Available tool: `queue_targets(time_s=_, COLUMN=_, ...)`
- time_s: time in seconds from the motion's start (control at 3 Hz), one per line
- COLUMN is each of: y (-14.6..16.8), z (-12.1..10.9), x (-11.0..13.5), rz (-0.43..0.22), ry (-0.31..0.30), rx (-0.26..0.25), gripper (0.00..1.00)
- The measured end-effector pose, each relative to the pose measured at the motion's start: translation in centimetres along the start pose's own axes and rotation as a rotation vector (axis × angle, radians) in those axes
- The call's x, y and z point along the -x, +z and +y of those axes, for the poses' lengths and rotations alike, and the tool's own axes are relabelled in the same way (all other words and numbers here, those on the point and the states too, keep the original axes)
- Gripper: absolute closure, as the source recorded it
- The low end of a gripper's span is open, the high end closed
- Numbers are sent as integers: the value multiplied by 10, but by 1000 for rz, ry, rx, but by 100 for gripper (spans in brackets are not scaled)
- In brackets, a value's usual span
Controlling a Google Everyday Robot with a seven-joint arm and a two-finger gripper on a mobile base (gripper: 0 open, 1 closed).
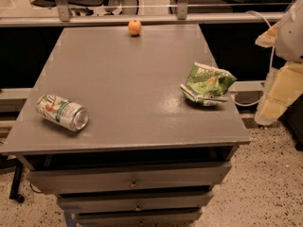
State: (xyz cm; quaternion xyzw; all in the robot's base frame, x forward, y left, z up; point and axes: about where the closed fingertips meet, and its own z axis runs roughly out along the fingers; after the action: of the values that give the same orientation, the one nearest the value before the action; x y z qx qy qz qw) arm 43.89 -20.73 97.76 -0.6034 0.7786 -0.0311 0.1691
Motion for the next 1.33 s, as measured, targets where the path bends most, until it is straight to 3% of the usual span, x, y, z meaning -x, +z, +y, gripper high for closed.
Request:
queue_targets(time_s=0.67, y=41, z=18, x=107, rz=-131, ry=-31, rx=82, gripper=0)
queue_targets(time_s=1.0, y=67, z=18, x=168, rz=-202, ry=-26, rx=144, gripper=0)
queue_targets(time_s=1.33, y=94, z=16, x=221, rz=-233, ry=-13, rx=198, gripper=0)
